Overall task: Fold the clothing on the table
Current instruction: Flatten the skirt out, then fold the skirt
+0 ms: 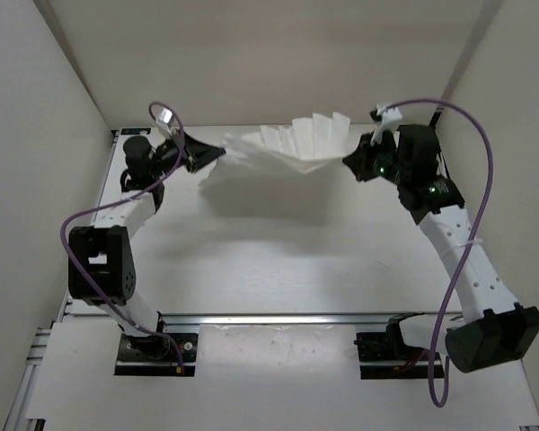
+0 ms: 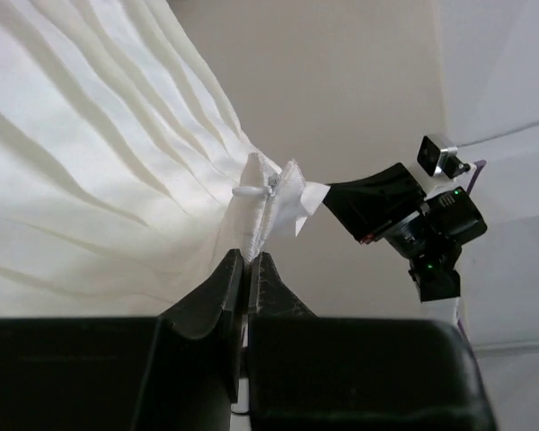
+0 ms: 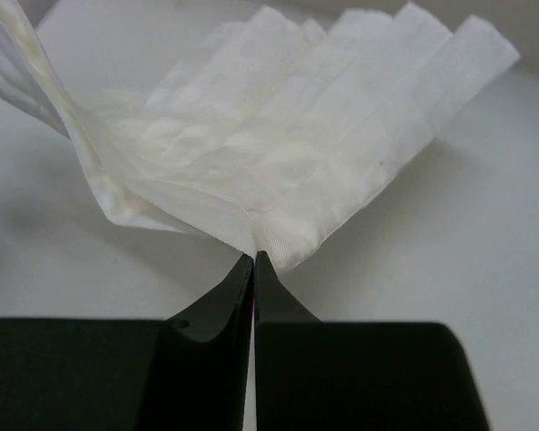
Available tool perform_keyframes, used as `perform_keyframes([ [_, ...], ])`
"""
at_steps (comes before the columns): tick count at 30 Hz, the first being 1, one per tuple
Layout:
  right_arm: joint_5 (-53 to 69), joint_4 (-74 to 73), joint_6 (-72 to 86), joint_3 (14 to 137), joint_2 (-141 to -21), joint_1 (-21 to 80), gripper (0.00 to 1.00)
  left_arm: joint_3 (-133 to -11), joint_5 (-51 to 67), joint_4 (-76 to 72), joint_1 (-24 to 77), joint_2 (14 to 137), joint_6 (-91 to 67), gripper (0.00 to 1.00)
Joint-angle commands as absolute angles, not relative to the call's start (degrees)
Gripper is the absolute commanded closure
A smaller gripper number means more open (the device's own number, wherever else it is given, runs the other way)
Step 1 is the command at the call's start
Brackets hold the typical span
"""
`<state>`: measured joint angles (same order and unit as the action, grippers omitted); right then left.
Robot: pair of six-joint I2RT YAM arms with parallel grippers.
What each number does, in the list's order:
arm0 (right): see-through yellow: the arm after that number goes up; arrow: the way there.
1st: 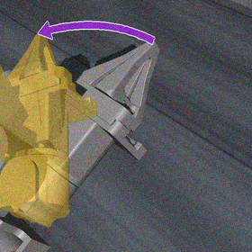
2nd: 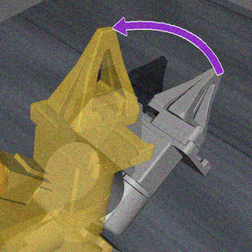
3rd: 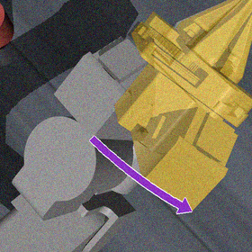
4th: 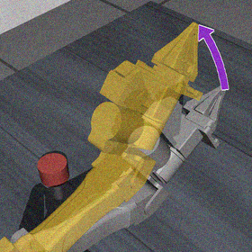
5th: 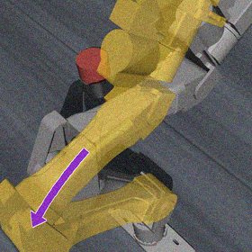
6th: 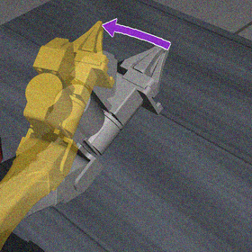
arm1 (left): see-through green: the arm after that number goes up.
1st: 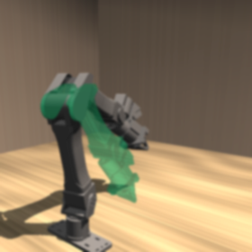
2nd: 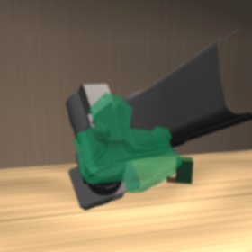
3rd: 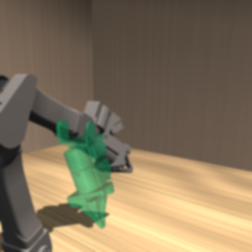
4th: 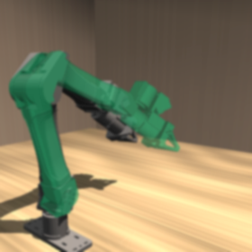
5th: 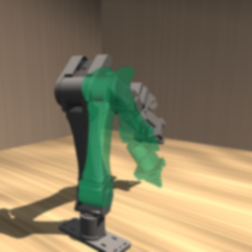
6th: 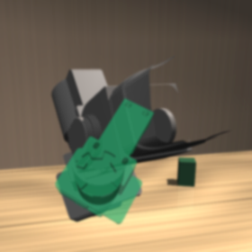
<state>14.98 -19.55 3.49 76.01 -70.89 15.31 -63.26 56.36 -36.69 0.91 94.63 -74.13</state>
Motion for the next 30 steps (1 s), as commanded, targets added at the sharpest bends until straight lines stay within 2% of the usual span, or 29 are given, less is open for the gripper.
perform_keyframes([
  [1, 15.9, -23.6, 7.5, 63.8, -66.6, 16.7, 1.00, -44.7, 57.8, -36.3, 2.5, 90.1, -71.1, 1.00],
  [3, 18.5, -27.6, 11.1, 55.0, -62.6, 18.9, 1.00, -35.5, 57.1, -35.6, 3.0, 84.7, -69.7, 1.00],
  [7, 18.8, -36.1, 16.6, 50.9, -54.2, 23.9, 1.00, -20.3, 57.4, -33.9, 5.0, 76.0, -70.3, 1.00],
  [9, 23.9, -41.0, 21.9, 49.6, -51.6, 25.6, 1.00, -14.9, 57.0, -34.0, 7.1, 71.7, -72.0, 1.00],
  [12, 24.3, -41.9, 23.2, 49.0, -51.9, 27.1, 0.99, -12.2, 57.0, -33.8, 6.4, 70.4, -72.5, 1.00],
  [14, 23.6, -41.4, 22.8, 49.3, -53.3, 27.0, 1.00, -13.2, 57.1, -31.4, 4.9, 70.9, -69.5, 1.00],
  [20, 22.4, -40.0, 18.4, 51.1, -60.6, 19.2, 1.00, -27.1, 51.6, -7.0, 1.9, 74.8, -52.6, 1.00],
  [25, 17.9, -38.0, 15.9, 55.2, -68.8, 16.4, 1.00, -34.7, 48.2, -5.5, -3.8, 80.2, -52.2, 1.00],
  [30, 17.8, -32.7, 16.2, 58.3, -75.8, 15.5, 1.00, -41.8, 44.1, -6.8, -2.1, 88.4, -51.9, 1.00],
])
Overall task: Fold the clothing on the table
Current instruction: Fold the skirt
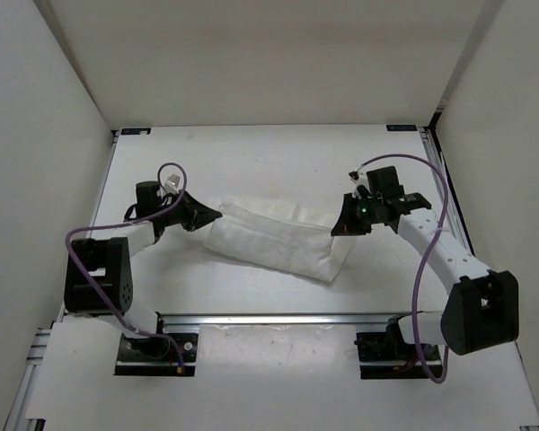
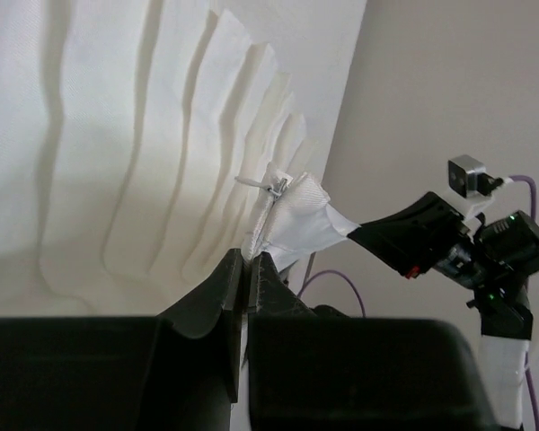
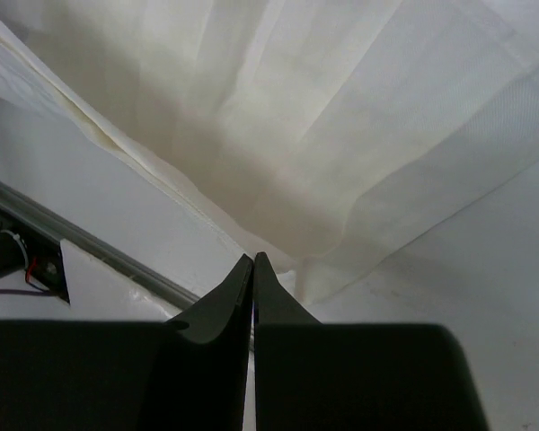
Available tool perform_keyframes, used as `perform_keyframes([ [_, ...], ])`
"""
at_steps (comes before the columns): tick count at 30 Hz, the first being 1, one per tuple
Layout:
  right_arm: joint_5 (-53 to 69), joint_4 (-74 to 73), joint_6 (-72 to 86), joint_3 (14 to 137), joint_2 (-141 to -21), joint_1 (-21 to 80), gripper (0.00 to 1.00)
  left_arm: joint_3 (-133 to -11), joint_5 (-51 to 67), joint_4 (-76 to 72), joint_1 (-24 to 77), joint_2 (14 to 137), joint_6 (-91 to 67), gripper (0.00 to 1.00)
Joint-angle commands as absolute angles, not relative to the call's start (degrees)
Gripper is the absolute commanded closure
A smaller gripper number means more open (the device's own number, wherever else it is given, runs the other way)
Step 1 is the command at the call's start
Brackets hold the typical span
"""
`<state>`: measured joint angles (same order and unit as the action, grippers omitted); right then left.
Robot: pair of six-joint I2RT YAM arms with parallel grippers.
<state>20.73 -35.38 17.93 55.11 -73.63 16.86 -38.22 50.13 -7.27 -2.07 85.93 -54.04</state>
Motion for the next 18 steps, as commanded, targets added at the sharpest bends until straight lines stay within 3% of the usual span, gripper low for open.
perform_keyframes([
  [1, 17.9, -31.7, 15.5, 59.3, -76.5, 15.2, 1.00, -43.1, 43.3, -7.7, -1.1, 90.2, -52.5, 1.00],
  [11, 15.4, -31.1, 13.0, 64.5, -82.1, 13.6, 1.00, -49.6, 39.6, -11.3, 2.7, 99.5, -53.6, 1.00],
  [18, 15.4, -33.1, 12.0, 65.0, -81.8, 14.4, 1.00, -48.2, 39.5, -10.0, 1.3, 97.1, -52.6, 1.00],
])
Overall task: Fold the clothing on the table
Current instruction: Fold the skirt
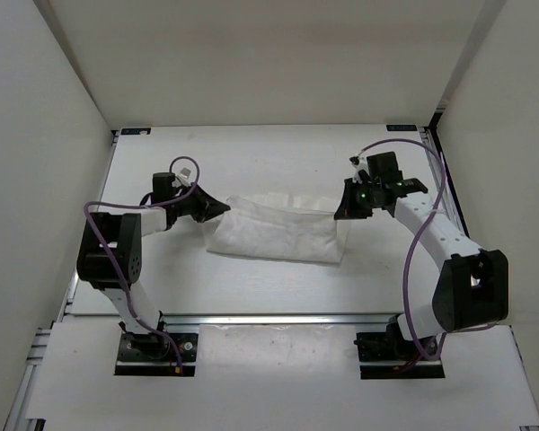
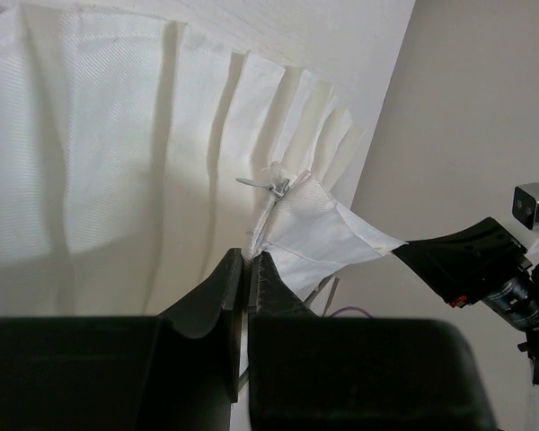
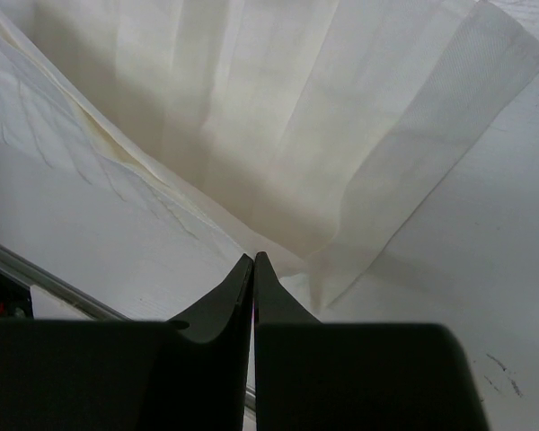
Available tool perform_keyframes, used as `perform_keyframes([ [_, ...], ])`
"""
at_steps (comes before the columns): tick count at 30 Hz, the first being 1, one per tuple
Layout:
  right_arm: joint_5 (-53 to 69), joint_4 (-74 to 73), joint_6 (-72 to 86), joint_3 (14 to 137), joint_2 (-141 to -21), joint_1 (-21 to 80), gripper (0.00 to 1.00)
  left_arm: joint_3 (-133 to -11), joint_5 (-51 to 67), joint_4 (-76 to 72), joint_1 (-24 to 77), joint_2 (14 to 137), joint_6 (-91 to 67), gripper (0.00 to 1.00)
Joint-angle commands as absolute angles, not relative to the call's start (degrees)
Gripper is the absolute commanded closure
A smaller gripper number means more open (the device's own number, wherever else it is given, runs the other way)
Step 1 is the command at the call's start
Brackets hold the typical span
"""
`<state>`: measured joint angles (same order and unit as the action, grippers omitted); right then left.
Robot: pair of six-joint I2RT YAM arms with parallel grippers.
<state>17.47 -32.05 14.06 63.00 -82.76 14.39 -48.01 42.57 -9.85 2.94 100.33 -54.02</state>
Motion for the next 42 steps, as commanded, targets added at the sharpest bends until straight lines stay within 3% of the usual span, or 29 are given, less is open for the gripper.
perform_keyframes([
  [1, 15.1, -33.8, 12.0, 65.1, -81.4, 15.1, 1.00, -47.6, 39.9, -9.7, 0.9, 96.0, -52.9, 1.00],
  [15, 12.7, -49.7, 20.8, 62.8, -65.0, 23.3, 1.00, -35.8, 44.6, -3.7, 2.6, 77.5, -54.5, 1.00],
  [18, 13.5, -49.8, 19.3, 63.2, -65.1, 21.1, 1.00, -35.7, 43.4, -1.0, 2.4, 76.5, -53.4, 1.00],
  [25, 14.4, -39.5, 13.4, 67.7, -78.1, 14.4, 1.00, -43.4, 40.5, -0.4, -3.3, 83.9, -52.4, 1.00],
  [35, 21.2, -25.0, 11.4, 88.5, -106.9, 10.2, 1.00, -57.4, 30.7, -1.1, -3.2, 102.5, -52.5, 1.00],
  [40, 22.5, -28.4, 12.0, 104.0, -124.0, 9.6, 1.00, -58.8, 25.1, -1.4, -3.1, 108.0, -54.0, 1.00],
  [41, 23.1, -26.3, 13.7, 104.8, -125.0, 9.2, 0.91, -59.0, 23.8, -1.5, -3.2, 108.5, -54.1, 0.99],
  [42, 24.3, -23.8, 16.0, 103.8, -125.1, 8.3, 0.87, -59.3, 22.8, -1.3, -3.1, 109.3, -54.2, 0.87],
])
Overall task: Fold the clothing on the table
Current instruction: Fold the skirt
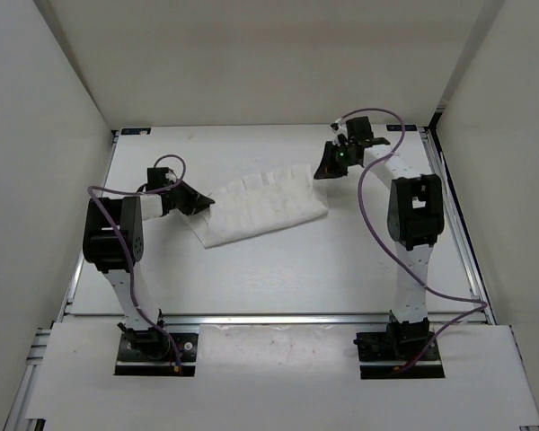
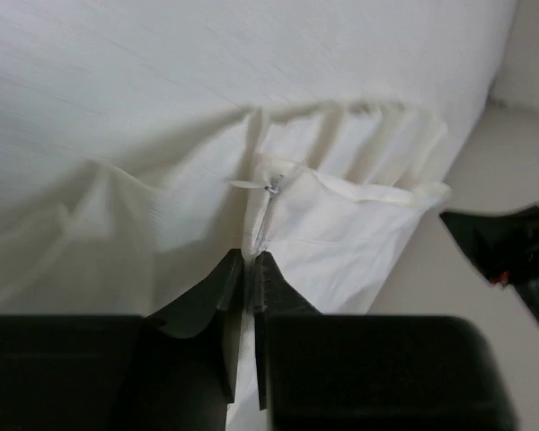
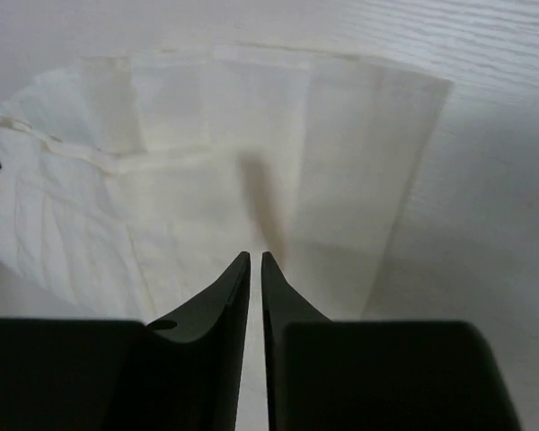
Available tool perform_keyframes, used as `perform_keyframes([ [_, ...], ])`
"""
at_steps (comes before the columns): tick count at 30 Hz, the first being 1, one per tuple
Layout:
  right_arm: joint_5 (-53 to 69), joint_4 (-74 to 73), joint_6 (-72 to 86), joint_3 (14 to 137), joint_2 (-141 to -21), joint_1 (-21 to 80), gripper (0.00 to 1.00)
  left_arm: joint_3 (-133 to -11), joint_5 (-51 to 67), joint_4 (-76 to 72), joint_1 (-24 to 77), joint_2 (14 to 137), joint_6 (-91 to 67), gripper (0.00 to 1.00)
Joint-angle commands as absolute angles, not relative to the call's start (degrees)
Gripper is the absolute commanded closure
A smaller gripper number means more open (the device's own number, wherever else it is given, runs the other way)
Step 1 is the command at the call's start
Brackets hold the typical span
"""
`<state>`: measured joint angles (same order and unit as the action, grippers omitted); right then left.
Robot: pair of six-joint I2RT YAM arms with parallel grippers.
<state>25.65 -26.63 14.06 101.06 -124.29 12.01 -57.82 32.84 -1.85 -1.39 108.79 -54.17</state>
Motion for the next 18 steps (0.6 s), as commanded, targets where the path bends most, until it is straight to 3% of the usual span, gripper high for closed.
perform_keyframes([
  [1, 24.9, -23.3, 16.7, 104.3, -125.4, 7.7, 0.85, -59.8, 22.4, -1.9, -3.5, 109.4, -54.5, 0.77],
  [2, 24.7, -24.4, 16.5, 105.3, -125.6, 7.6, 0.80, -60.3, 22.8, -2.2, -3.8, 109.7, -55.2, 0.68],
  [5, 23.0, -24.3, 14.6, 105.1, -121.1, 7.9, 0.76, -63.0, 23.4, -2.6, -6.1, 108.4, -55.7, 0.60],
  [7, 22.7, -24.9, 12.3, 103.7, -118.0, 8.4, 0.73, -66.2, 24.0, -0.8, -7.1, 107.1, -55.4, 0.59],
  [14, 26.6, -26.5, 9.4, 97.4, -111.4, 13.3, 0.78, -63.4, 26.7, -2.1, -8.0, 101.4, -56.7, 0.59],
  [18, 32.1, -26.6, 10.9, 96.5, -115.3, 17.0, 0.80, -55.2, 35.3, -17.3, -3.9, 99.4, -64.6, 0.62],
])
